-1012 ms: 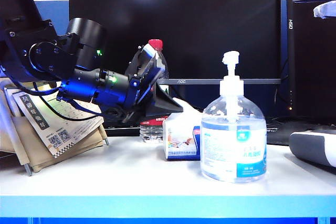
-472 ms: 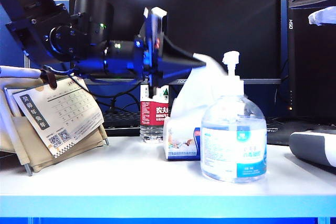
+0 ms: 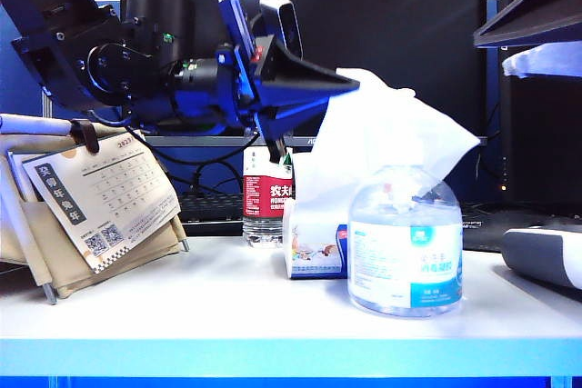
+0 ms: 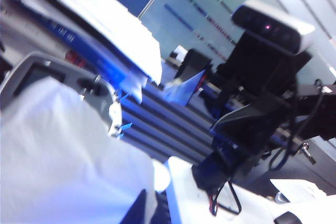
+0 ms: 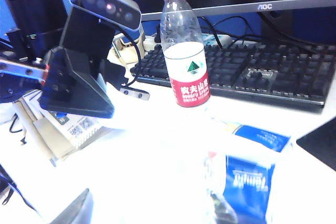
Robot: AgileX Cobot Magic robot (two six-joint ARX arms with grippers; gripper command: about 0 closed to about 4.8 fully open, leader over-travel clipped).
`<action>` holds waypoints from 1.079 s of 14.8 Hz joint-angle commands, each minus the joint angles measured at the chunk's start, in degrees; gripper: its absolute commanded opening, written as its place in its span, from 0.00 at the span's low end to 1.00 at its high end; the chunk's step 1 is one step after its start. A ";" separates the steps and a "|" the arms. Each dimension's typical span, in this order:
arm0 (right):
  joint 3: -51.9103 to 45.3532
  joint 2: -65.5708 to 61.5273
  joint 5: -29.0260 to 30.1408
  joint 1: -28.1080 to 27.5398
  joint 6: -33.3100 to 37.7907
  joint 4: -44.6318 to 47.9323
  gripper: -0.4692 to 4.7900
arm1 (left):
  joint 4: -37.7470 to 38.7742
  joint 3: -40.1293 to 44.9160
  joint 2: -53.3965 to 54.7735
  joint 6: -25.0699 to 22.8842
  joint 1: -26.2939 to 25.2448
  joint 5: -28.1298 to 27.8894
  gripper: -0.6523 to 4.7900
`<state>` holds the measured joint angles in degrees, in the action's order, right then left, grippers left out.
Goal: Pull out a tissue from the tissue dispenser, then press the switch of the alcohol sanitizer bottle to drop some sanitizer on the paper tissue, and finally place the treated tissue on the table.
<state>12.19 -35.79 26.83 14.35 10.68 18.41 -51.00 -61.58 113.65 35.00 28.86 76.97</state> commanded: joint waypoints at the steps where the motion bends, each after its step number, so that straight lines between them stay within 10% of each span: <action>1: 0.20 -1.29 0.33 0.13 1.05 6.56 0.60 | -14.19 -0.37 -0.31 9.25 0.15 0.87 0.11; 16: 0.20 -9.11 1.55 6.58 1.25 15.02 0.60 | -16.09 -15.02 -0.31 21.09 -0.11 -6.84 0.11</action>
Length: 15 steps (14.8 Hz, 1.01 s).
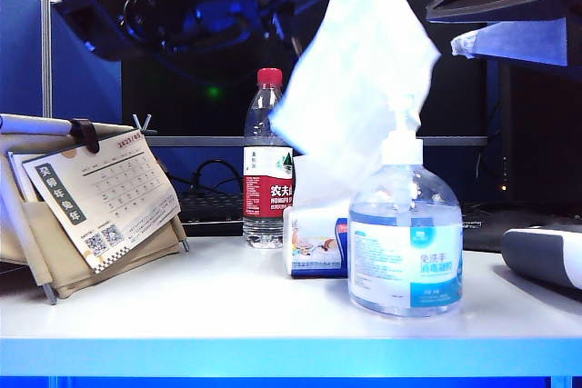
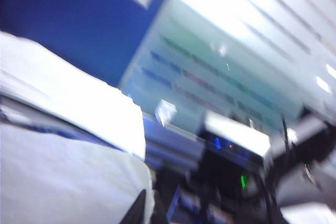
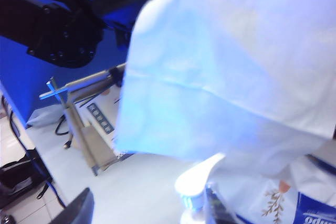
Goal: Pull out a tissue from the tissue dispenser, then press the switch of the alcohol sanitizer bottle to drop some sanitizer on the paper tissue, and finally place the treated tissue on the table.
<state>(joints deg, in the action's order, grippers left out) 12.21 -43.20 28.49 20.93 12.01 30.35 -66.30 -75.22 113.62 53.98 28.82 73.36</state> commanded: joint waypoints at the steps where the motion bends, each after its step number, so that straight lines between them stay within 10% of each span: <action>1: 0.17 -2.32 -0.11 0.02 -0.09 3.26 0.60 | -0.79 -1.75 -0.28 2.27 -0.07 -3.78 0.11; 15: 0.22 -10.08 -0.20 0.02 -0.02 11.32 0.60 | -4.52 -1.88 -0.24 5.84 2.73 -3.23 0.11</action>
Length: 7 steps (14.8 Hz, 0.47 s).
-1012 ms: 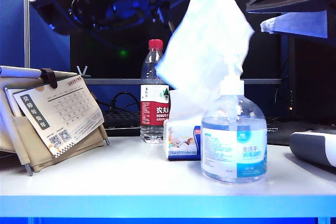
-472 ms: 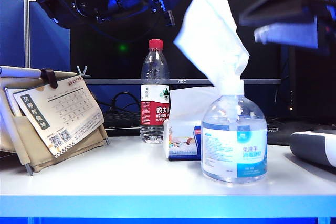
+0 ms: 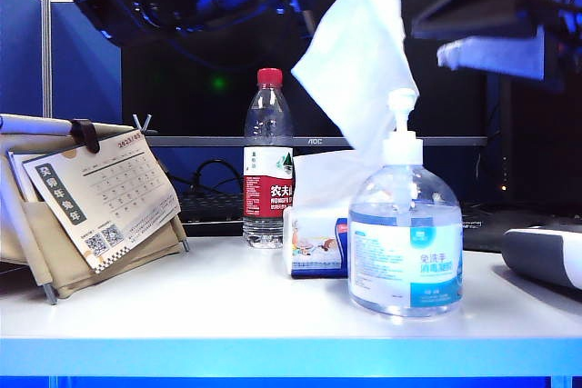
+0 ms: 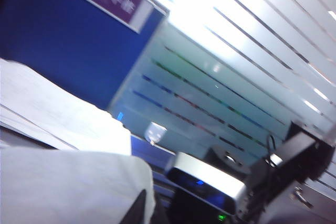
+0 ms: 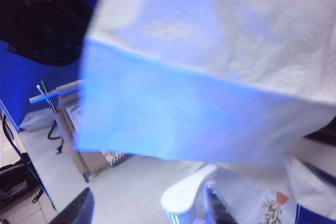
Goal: Pull out a tissue from the tissue dispenser, then press the switch of the alcohol sanitizer bottle to drop some sanitizer on the paper tissue, and finally place the treated tissue on the table.
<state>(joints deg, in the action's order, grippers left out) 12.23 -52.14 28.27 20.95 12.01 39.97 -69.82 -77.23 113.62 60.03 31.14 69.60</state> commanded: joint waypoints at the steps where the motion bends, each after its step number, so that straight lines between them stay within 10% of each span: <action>1: 0.20 -1.64 0.17 0.00 -0.02 2.36 0.60 | -1.01 0.15 -0.24 -0.22 0.42 0.52 0.11; 7: 2.21 -2.60 1.92 0.00 0.35 4.46 0.60 | -1.01 0.26 -0.24 0.02 0.46 1.14 0.11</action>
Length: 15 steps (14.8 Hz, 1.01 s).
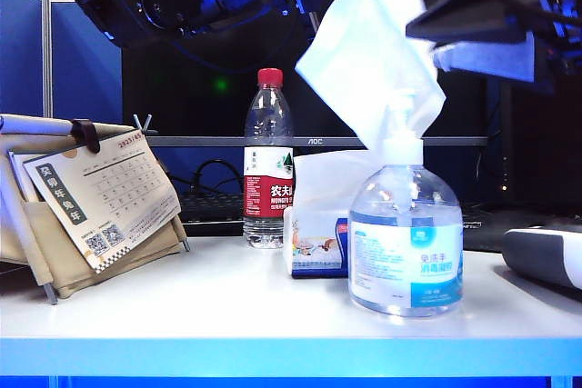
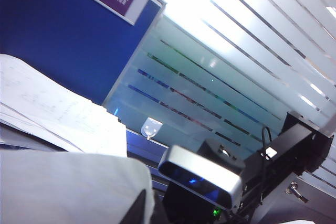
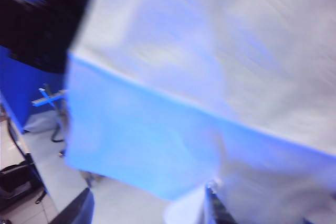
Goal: Pull out a tissue from the tissue dispenser, then press the switch of the alcohol sanitizer bottle to drop some sanitizer on the paper tissue, and finally place the treated tissue on the table.
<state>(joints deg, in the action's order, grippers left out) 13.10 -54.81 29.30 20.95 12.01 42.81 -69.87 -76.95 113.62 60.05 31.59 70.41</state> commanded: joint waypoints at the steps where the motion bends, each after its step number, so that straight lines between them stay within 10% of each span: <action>1: 1.70 0.04 0.87 0.00 0.35 1.53 0.60 | -0.96 0.44 -0.24 0.02 0.02 0.33 0.11; 15: 5.09 -10.67 0.81 3.56 -0.50 9.18 0.48 | -4.94 3.74 -0.26 0.39 -0.79 1.68 0.11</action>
<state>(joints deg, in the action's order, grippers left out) 17.54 -65.63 30.04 24.51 12.01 52.84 -74.00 -73.01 113.62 60.29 30.92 71.75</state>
